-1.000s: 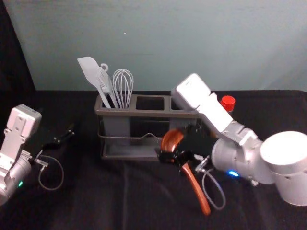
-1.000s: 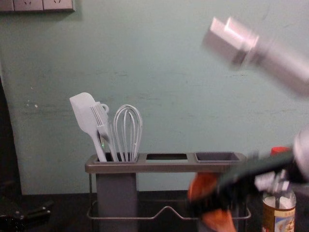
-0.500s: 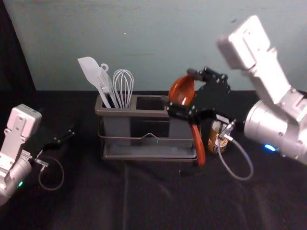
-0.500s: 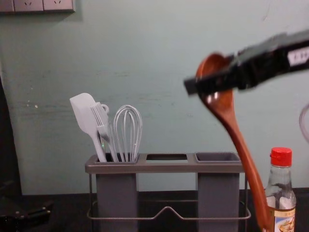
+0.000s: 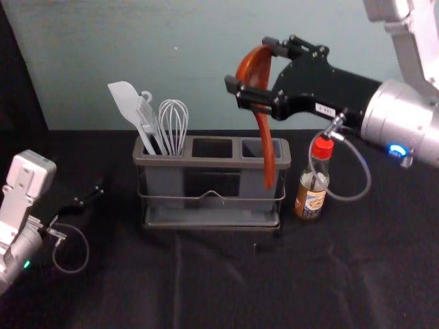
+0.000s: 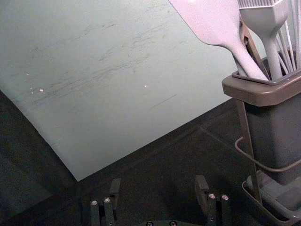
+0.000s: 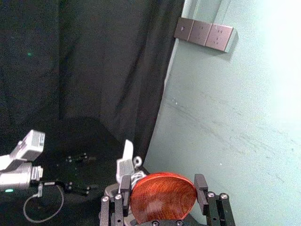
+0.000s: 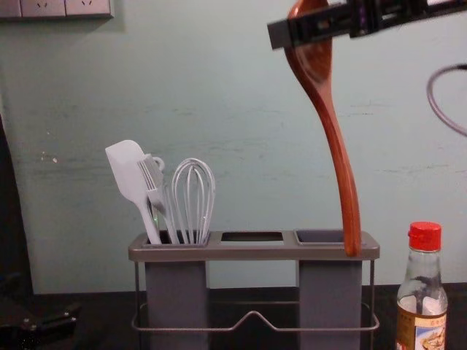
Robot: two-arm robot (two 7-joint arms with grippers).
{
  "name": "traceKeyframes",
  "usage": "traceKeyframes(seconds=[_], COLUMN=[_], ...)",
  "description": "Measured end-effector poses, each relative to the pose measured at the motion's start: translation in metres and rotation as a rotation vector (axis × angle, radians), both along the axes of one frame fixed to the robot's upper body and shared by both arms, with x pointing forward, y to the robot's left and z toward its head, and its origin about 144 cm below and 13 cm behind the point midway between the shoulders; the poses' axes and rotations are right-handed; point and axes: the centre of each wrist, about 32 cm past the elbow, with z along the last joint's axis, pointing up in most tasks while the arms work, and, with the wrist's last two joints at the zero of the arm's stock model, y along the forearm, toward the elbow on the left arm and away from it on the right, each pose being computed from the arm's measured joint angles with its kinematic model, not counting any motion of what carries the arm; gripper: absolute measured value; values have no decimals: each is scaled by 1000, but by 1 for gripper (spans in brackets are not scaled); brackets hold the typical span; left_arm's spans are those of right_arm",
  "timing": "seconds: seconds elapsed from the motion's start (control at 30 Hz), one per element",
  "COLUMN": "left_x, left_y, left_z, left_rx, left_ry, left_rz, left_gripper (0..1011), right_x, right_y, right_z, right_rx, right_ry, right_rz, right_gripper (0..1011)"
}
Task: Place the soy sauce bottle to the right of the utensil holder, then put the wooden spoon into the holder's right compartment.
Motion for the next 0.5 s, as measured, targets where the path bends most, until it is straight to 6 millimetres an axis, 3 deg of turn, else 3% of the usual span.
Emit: traceKeyframes(seconds=[0.5], left_x=[0], left_y=[0], left_z=[0], left_rx=[0], left_ry=[0], left_rz=[0], left_gripper=[1011], right_x=[47], right_y=[1], right_z=[26], right_rx=[-25], right_ry=[12], right_rz=[-5], right_gripper=[834])
